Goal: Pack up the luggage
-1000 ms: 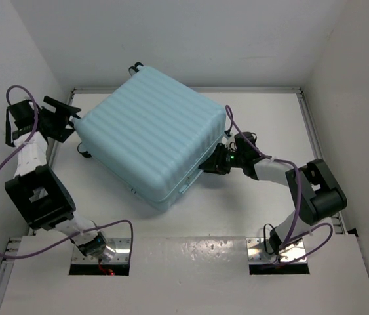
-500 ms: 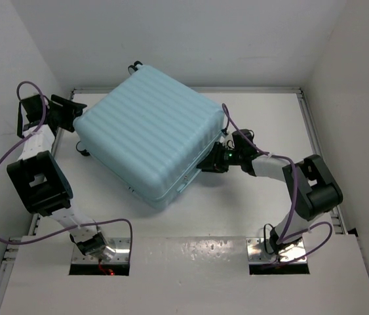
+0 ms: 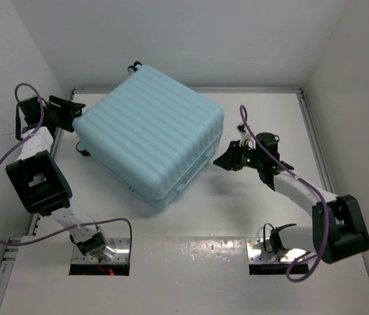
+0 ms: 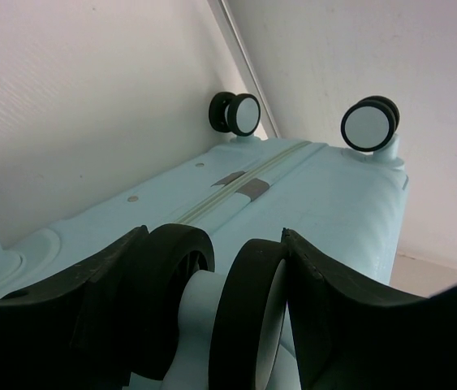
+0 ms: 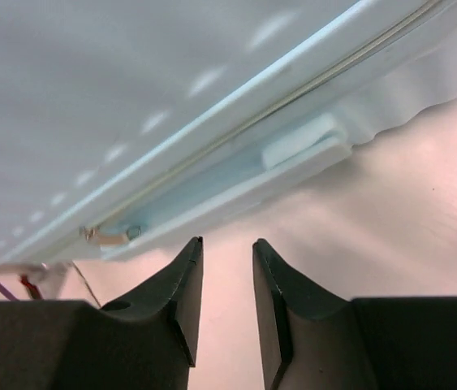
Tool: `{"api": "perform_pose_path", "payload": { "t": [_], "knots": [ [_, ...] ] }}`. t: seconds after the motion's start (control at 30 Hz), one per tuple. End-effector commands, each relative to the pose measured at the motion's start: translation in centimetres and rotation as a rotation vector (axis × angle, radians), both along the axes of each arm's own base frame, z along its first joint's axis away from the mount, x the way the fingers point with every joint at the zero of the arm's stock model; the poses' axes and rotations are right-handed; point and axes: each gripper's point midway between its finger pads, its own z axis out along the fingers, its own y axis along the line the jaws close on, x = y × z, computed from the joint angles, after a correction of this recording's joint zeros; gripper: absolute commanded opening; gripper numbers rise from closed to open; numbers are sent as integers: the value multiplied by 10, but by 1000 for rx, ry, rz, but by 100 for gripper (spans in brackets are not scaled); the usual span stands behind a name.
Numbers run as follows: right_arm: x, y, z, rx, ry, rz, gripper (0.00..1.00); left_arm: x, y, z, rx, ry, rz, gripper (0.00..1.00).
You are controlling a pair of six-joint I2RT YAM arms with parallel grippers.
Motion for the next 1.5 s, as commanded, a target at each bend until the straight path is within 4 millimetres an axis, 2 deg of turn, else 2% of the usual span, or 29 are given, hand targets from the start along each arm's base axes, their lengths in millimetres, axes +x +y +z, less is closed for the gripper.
{"api": "perform_pose_path", "payload": {
  "t": [0.0, 0.07, 0.13, 0.17, 0.2, 0.23, 0.3, 0.33, 0.5, 0.53, 0.7, 0.93, 1.1, 1.2, 1.23, 1.33, 1.37, 1.4, 1.47],
  "knots": [
    [-16, 11, 5, -59, -188, 96, 28, -10, 13, 17, 46, -48, 26, 0],
    [-22, 23, 16, -66, -293, 112, 27, -13, 12, 12, 56, -32, 16, 0],
    [-38, 45, 21, -77, -363, 180, 27, -15, 11, 13, 65, -34, 12, 0],
    [-37, 49, 27, -69, -411, 181, 28, -17, 10, 13, 65, -34, 12, 0],
    [-52, 63, 25, -63, -427, 231, 30, -17, 10, 13, 65, -34, 12, 0],
    [-47, 64, 27, -76, -471, 205, 31, -20, 8, 12, 72, -33, 8, 0],
    [-48, 70, 24, -87, -486, 199, 31, -22, 8, 7, 74, -24, 4, 0],
    [-52, 78, 25, -88, -502, 208, 31, -24, 6, 9, 74, -24, 4, 0],
    [-51, 93, 21, -87, -517, 209, 32, -27, 5, 13, 100, -36, -5, 0],
    [-53, 97, 15, -83, -494, 221, 32, -29, 4, 10, 95, -29, -5, 0],
    [-60, 112, 15, -67, -485, 266, 35, -29, 6, 9, 107, -27, -1, 0],
    [-60, 118, 12, -72, -477, 271, 37, -28, 6, 5, 103, -19, -2, 0],
    [-50, 121, 12, -79, -478, 230, 39, -28, 6, 5, 103, -19, -2, 0],
    [-45, 124, 14, -79, -484, 220, 30, -29, 5, 1, 98, -11, -2, 0],
    [-43, 126, 14, -76, -489, 223, 23, -29, 5, 1, 98, -11, -2, 0],
    [-41, 128, 18, -61, -499, 225, 10, -30, 9, 1, 98, -11, 7, 0],
    [-43, 129, 19, -58, -501, 233, 0, -30, 11, 0, 110, -9, 11, 0],
    [-40, 127, 21, -50, -496, 218, 0, -30, 11, 0, 110, -9, 11, 0],
    [-46, 129, 32, -4, -485, 243, 0, -30, 12, -4, 114, -2, 6, 0]
  ]
}}
